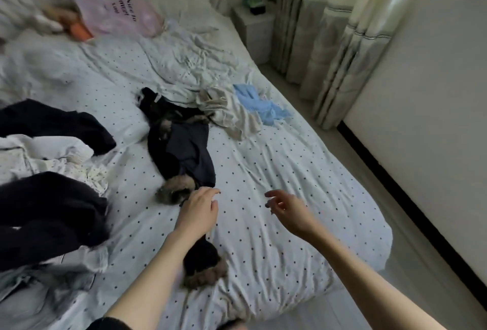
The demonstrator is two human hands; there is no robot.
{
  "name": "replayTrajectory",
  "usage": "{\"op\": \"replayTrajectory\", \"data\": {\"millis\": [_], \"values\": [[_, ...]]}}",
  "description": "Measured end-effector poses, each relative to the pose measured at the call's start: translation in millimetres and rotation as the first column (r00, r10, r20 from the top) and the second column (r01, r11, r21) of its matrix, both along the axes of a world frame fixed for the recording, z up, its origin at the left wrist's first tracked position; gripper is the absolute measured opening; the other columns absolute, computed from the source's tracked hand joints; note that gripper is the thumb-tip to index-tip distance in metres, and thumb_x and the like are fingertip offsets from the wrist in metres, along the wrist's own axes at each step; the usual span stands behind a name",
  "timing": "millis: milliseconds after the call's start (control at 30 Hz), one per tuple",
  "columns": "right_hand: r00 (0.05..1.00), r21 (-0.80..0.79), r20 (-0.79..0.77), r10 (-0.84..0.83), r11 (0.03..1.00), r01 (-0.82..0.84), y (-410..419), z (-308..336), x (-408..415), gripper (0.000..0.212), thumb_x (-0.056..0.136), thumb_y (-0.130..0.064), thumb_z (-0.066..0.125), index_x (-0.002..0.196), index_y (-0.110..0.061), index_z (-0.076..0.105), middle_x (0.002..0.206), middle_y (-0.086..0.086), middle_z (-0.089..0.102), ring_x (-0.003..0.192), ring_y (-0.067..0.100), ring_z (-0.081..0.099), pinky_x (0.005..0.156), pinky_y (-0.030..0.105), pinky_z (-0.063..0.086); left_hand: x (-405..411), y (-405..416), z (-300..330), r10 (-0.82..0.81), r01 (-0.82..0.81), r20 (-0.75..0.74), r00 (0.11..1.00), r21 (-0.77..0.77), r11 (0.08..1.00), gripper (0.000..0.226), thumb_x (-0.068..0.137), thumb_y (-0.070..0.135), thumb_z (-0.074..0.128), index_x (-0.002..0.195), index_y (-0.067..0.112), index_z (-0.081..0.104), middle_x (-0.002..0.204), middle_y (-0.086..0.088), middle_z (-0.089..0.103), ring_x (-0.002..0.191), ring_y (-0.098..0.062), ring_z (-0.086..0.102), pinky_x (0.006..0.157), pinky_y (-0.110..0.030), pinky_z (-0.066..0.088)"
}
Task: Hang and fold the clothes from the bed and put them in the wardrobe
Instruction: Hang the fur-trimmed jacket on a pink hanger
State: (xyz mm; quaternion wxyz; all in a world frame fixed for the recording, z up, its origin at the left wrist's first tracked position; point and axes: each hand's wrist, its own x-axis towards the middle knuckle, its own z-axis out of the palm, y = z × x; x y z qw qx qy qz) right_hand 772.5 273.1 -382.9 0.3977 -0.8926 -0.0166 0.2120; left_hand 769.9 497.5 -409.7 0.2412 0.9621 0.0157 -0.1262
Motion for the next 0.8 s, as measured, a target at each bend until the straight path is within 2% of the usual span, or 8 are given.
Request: {"op": "replayTrajectory", "data": {"millis": [200, 333, 400, 467, 567, 633, 733, 800], "values": [[0.997, -0.027, -0.077, -0.03, 0.999, 0.028, 64.2, -28.3, 81.2, 0.028, 0.097, -0.019, 0.044, 0.121, -0.016, 0.057, 0.109, 0.003, 0.068, 0.098, 0.02, 0.062, 0.084, 0.032, 0.049, 97.7, 62.9, -24.5, 0.042, -0.055, 0.085, 0.995, 0.147, 0.988, 0.042, 0.098, 0.014, 0.041, 0.14, 0.016, 0.041, 0.147, -0.002, 0.035, 0.137, -0.019, 0.026, 0.105, -0.031, 0.03], [0.992, -0.047, -0.113, -0.053, 0.998, 0.048, 91.7, -48.7, 118.2, 0.029, 0.096, -0.022, 0.043, 0.122, -0.019, 0.057, 0.11, 0.0, 0.068, 0.088, 0.015, 0.06, 0.078, 0.027, 0.047, 145.8, 88.0, -47.3, -0.022, 0.032, -0.036, 0.999, 0.309, 0.95, 0.06, 0.094, 0.006, 0.043, 0.147, 0.024, 0.022, 0.157, -0.005, 0.011, 0.145, -0.024, 0.005, 0.114, -0.038, 0.019], [0.988, -0.049, -0.136, -0.07, 0.997, 0.064, 103.8, -59.6, 135.3, 0.03, 0.096, -0.022, 0.043, 0.122, -0.019, 0.057, 0.111, 0.001, 0.068, 0.094, 0.016, 0.061, 0.08, 0.027, 0.047, 163.0, 100.4, -61.3, -0.067, 0.095, -0.087, 0.994, 0.379, 0.92, 0.075, 0.089, 0.001, 0.048, 0.149, 0.028, 0.012, 0.158, -0.005, -0.001, 0.145, -0.026, -0.004, 0.115, -0.042, 0.011], [0.985, -0.045, -0.154, -0.081, 0.996, 0.074, 114.3, -67.0, 148.7, 0.03, 0.097, -0.02, 0.042, 0.122, -0.016, 0.057, 0.107, 0.005, 0.069, 0.097, 0.019, 0.063, 0.082, 0.029, 0.049, 176.7, 112.9, -71.7, -0.073, 0.101, -0.084, 0.994, 0.406, 0.908, 0.077, 0.09, 0.002, 0.051, 0.15, 0.028, 0.01, 0.158, -0.006, 0.001, 0.145, -0.027, 0.003, 0.114, -0.04, 0.017], [0.98, -0.032, -0.172, -0.095, 0.995, 0.091, 128.2, -74.3, 162.8, 0.028, 0.096, -0.018, 0.043, 0.12, -0.015, 0.058, 0.105, 0.007, 0.07, 0.094, 0.021, 0.063, 0.076, 0.03, 0.049, 191.6, 126.5, -79.4, 0.004, -0.005, 0.005, 1.0, 0.315, 0.949, 0.045, 0.094, 0.007, 0.05, 0.137, 0.019, 0.045, 0.136, -0.005, 0.045, 0.121, -0.02, 0.046, 0.088, -0.027, 0.041], [0.982, -0.04, -0.17, -0.085, 0.996, 0.079, 135.2, -77.1, 169.2, 0.028, 0.096, -0.02, 0.045, 0.121, -0.017, 0.058, 0.108, 0.003, 0.069, 0.099, 0.019, 0.062, 0.08, 0.027, 0.047, 197.5, 127.2, -76.1, 0.046, -0.053, 0.035, 0.998, 0.237, 0.97, 0.028, 0.094, 0.004, 0.05, 0.116, 0.014, 0.063, 0.111, -0.001, 0.06, 0.102, -0.018, 0.057, 0.073, -0.026, 0.043], [0.979, -0.01, -0.197, -0.059, 0.998, 0.058, 143.1, -85.4, 172.7, 0.035, 0.093, -0.027, 0.055, 0.127, -0.019, 0.054, 0.117, -0.001, 0.064, 0.106, 0.012, 0.059, 0.087, 0.023, 0.045, 202.6, 119.3, -67.0, 0.098, -0.099, 0.059, 0.993, 0.012, 0.995, 0.02, 0.091, 0.002, 0.055, 0.103, 0.009, 0.069, 0.1, -0.005, 0.065, 0.095, -0.024, 0.062, 0.078, -0.03, 0.046], [0.976, 0.014, -0.216, -0.025, 0.999, 0.029, 143.7, -90.0, 168.1, 0.052, 0.088, -0.033, 0.064, 0.135, -0.021, 0.046, 0.127, -0.005, 0.057, 0.115, 0.01, 0.053, 0.094, 0.023, 0.041, 201.1, 106.6, -55.0, 0.091, -0.081, 0.091, 0.992, -0.114, 0.99, 0.016, 0.09, 0.007, 0.059, 0.099, 0.009, 0.072, 0.096, -0.007, 0.067, 0.09, -0.025, 0.062, 0.078, -0.028, 0.044]]}}
